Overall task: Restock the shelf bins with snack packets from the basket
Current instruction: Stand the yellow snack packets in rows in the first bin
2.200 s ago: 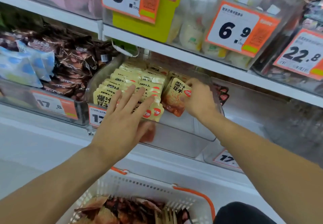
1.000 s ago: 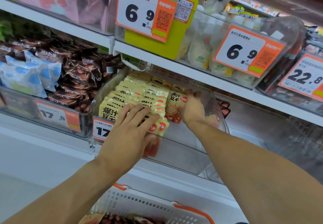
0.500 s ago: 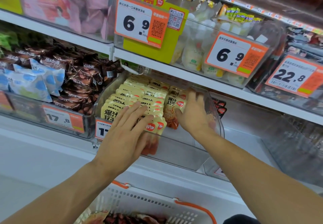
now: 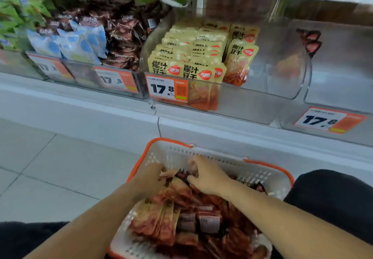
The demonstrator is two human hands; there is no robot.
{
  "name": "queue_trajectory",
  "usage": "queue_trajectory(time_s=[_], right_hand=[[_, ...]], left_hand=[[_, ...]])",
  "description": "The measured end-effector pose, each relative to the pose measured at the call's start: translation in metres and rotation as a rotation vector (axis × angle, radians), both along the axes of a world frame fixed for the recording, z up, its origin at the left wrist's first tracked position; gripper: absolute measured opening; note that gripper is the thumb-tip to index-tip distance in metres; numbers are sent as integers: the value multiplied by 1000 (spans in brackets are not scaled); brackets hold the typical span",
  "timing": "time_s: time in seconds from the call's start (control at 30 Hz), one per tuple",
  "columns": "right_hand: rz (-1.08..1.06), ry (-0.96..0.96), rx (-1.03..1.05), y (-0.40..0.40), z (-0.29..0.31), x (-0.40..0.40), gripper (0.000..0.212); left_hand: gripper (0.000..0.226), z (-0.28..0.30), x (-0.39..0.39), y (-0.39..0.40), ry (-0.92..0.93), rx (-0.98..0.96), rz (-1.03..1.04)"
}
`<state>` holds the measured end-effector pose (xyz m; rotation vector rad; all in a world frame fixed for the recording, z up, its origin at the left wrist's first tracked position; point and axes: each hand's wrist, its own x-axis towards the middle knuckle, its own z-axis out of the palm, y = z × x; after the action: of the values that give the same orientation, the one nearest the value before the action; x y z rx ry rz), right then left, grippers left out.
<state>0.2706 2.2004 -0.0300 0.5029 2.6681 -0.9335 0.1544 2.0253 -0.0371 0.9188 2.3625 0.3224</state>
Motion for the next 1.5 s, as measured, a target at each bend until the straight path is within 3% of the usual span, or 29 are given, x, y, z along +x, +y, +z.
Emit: queue_trajectory(time_s=[0.1,0.17,0.23,0.33,0.47,0.63,0.73,0.83,0.93,1.03,1.13,1.2,1.3,1.37,1.5], right_hand=[[-9,-132,-54,-4,-38,9,43],[21,-196,-78,-6,-56,10,50],[37,-223,-92,-10,-73,6,62],[28,-203,-139,-24,-94,6,69],[-58,-79,-207,-44,-114,20,50],[13,-4,-166,-50,-110,35,31],[109,32,-216,-57,-93,41,22],[123,36,-235,-57,-87,36,35],[-132,83,-156,-46,-81,24,42],[-435,208,-251,-34,-55,14,66],[-459,297,-454,-25,-17,0,46],[-443,375,-427,-21,13,-10,27],[-406,467,-278,-12,76,-17,24],[-344,527,-141,0,115,-10,25],[-344,700,3,35,178,20,25]], left_hand=[[42,-28,26,-19,138,77,56],[60,-49,40,-30,14,-33,62],[61,-72,42,-38,-48,-111,89],[58,-76,44,-31,-49,-79,131],[39,-70,42,-13,-104,-128,270],[50,-86,33,-9,-115,-121,354],[22,-86,33,-6,-99,-130,387],[7,-68,36,-4,-62,-78,404],[16,-46,30,4,-143,-37,394],[20,-8,5,14,-231,10,255],[24,51,-28,26,-197,20,102],[27,92,-41,38,-125,24,9],[28,139,-46,52,-63,70,-75],[22,165,-41,57,-102,190,-107],[18,210,-13,78,-130,632,-74]])
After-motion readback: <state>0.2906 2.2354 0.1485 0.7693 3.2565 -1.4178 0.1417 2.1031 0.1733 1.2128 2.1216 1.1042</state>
